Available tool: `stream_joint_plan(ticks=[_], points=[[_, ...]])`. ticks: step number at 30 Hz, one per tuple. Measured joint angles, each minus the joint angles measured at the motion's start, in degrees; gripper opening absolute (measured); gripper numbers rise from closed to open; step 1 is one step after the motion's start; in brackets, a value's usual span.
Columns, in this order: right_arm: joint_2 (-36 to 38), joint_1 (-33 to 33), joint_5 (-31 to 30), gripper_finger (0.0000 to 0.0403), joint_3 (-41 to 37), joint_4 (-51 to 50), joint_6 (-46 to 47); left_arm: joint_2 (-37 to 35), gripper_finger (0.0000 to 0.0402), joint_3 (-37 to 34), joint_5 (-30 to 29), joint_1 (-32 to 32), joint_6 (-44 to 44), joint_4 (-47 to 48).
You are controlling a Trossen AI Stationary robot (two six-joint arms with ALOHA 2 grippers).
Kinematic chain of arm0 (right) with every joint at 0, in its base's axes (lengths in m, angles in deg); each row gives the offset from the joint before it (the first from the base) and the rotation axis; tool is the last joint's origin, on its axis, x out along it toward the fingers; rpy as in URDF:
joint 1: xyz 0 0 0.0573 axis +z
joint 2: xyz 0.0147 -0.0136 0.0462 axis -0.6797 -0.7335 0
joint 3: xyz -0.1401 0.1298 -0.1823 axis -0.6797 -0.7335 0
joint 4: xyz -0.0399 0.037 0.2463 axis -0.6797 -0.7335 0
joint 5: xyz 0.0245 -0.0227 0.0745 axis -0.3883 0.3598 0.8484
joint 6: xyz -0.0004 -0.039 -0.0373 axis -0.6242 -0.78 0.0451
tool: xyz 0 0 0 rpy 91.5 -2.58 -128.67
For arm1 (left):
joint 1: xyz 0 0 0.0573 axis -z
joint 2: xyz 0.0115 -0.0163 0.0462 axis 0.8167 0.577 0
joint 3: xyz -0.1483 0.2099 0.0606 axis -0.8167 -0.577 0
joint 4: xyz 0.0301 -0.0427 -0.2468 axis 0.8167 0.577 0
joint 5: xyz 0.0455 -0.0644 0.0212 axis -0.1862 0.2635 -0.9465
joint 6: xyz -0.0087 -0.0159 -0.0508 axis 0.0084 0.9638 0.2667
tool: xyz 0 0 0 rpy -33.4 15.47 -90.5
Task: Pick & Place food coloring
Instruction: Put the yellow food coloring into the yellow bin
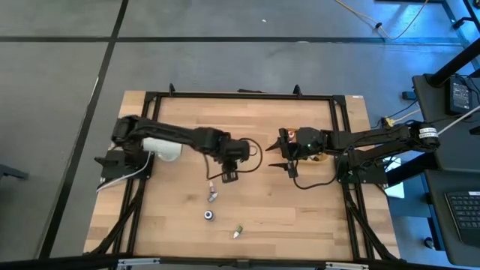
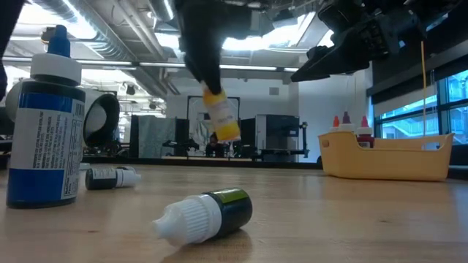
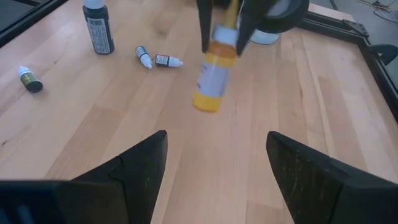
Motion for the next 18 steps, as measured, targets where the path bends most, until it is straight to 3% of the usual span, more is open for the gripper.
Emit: stream_joint_plan(ticks=[8,18], points=[[0.0,0.0,0.0,0.0277,0.0,-0.7,0.0,7.0,0.0142,5.6,0.8,-2.9,-3.7,5.0],[0.0,0.0,-0.9,0.0277,0.0,-0.9,0.0,10.0,0.0144,6.3,3.2,-4.6,-3.1,6.2]])
